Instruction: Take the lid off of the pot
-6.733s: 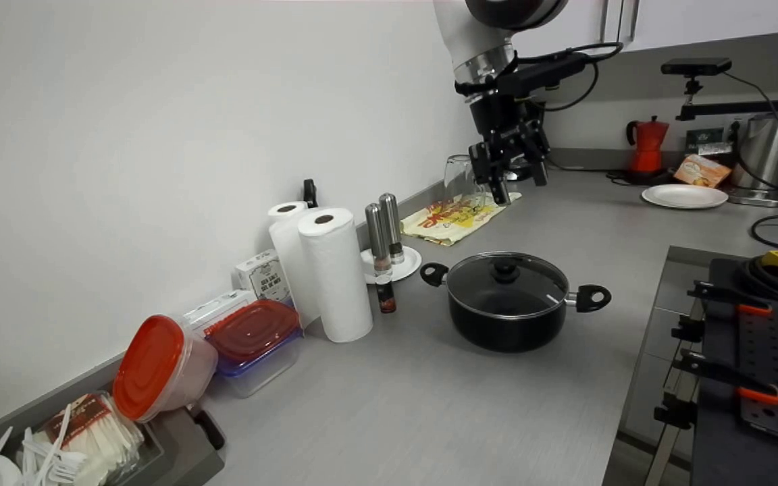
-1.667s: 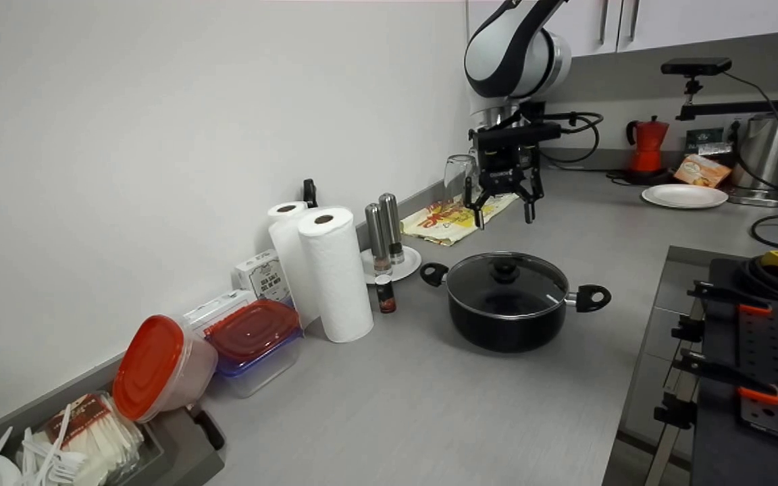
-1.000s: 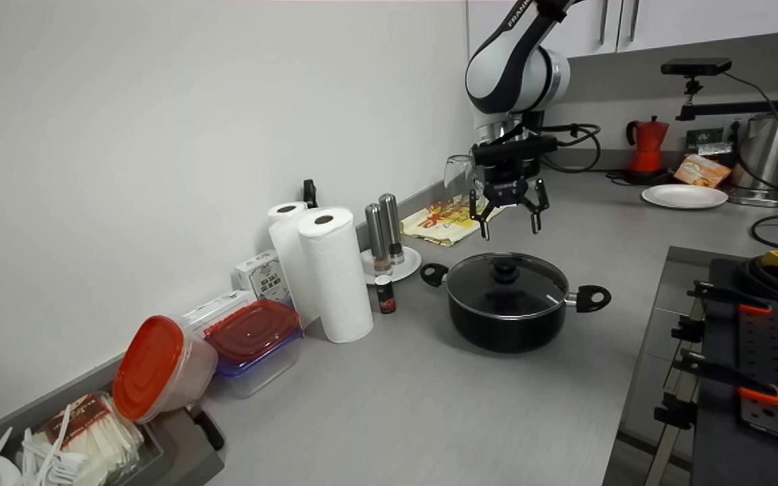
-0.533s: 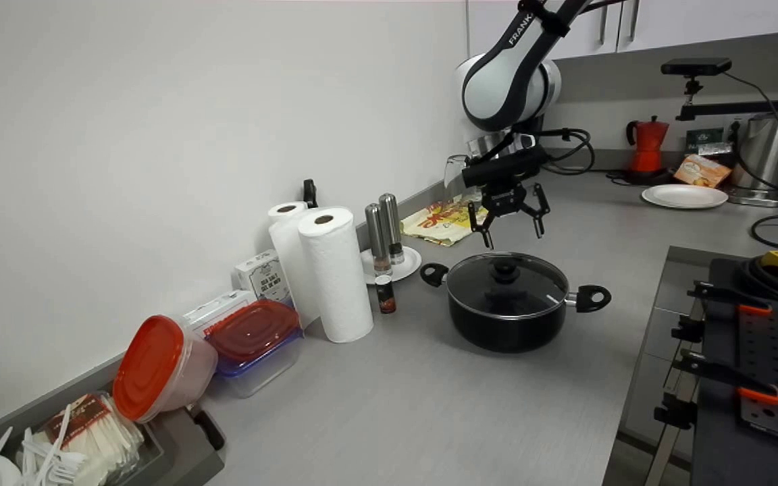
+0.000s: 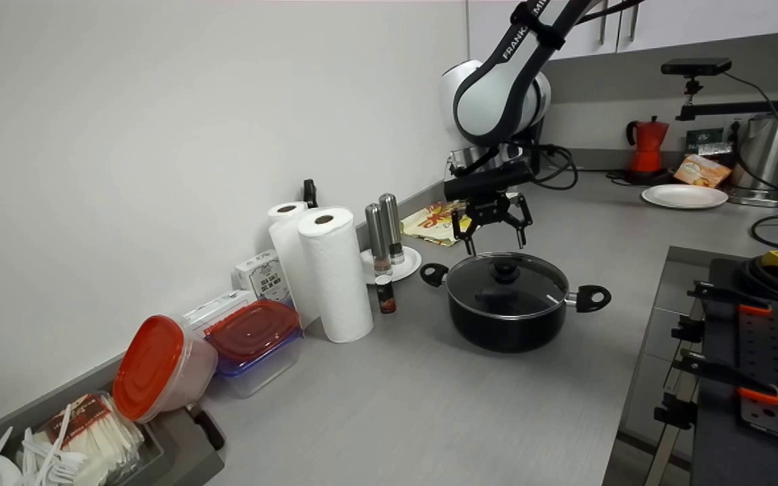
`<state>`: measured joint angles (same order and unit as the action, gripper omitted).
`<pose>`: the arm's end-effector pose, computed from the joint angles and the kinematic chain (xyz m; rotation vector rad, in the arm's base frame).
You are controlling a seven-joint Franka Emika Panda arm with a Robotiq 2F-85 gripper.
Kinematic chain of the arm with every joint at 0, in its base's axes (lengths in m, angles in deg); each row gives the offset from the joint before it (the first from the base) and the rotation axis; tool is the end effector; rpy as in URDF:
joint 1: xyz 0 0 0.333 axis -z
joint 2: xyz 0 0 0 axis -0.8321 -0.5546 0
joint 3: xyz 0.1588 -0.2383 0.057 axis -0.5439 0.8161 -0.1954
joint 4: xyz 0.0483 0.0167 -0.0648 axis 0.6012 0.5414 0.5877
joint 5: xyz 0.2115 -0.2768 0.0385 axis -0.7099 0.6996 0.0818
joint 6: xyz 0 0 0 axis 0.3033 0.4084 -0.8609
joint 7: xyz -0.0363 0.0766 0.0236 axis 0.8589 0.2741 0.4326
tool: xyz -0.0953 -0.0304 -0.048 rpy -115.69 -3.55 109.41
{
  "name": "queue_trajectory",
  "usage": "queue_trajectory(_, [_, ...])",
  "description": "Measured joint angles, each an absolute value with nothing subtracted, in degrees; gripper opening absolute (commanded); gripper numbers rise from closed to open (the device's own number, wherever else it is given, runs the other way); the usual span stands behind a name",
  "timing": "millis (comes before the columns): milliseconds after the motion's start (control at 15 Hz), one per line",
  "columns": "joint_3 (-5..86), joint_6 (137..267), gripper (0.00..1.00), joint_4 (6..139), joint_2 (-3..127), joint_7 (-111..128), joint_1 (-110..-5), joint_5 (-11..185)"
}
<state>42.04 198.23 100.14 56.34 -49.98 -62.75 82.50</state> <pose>0.5251 0.0117 0.2269 2.5667 -1.5755 -0.2433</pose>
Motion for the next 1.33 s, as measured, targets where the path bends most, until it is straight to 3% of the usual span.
queue_trajectory(1267, [43.17, 200.53, 1.00, 101.92, 53.90, -60.75, -63.99, 90.62])
queue_trajectory(1333, [43.17, 200.84, 0.89, 102.18, 53.74, -60.83, -63.98, 90.61])
